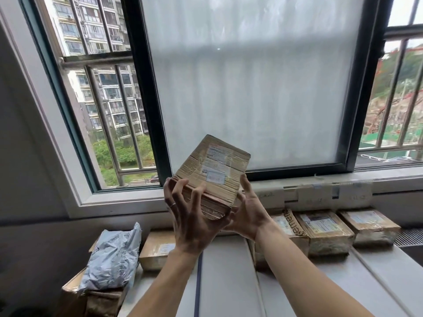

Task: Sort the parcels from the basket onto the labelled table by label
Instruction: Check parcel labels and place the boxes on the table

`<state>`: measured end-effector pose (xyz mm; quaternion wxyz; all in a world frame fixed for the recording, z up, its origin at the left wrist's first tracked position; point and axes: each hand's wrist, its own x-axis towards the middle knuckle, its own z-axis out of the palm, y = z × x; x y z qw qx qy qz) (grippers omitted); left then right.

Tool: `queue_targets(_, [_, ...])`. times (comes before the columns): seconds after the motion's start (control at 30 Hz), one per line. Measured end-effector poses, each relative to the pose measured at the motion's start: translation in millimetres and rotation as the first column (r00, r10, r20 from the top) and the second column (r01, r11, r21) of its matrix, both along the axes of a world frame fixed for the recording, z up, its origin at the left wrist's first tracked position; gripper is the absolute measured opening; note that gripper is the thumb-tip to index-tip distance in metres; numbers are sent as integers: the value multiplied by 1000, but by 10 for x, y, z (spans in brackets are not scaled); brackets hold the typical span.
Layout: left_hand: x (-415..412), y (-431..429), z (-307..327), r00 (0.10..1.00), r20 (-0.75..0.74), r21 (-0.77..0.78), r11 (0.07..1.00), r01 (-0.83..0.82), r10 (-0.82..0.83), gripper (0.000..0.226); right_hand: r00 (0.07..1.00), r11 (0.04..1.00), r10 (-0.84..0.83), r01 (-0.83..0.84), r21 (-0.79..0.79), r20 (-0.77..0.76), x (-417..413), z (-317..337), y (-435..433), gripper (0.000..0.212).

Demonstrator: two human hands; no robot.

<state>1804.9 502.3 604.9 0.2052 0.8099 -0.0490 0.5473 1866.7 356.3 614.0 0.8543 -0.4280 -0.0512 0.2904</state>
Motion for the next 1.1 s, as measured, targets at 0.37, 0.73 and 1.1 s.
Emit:
queue_targets(0.37, [-60,128,72,960,-51,-163,950,265,-276,85,942,957,-280,290,-28,188,53,57,-277,82])
queue_targets(0.73, [8,369,636,573,-241,-869,438,232,-783,89,843,963,-189,260,-74,504,-243,419,-522,87])
queue_targets(1.1, [-373,1,1107,503,10,-910,200,363,-864,78,731,972,-204,229,48,651,-641,912,-679,64])
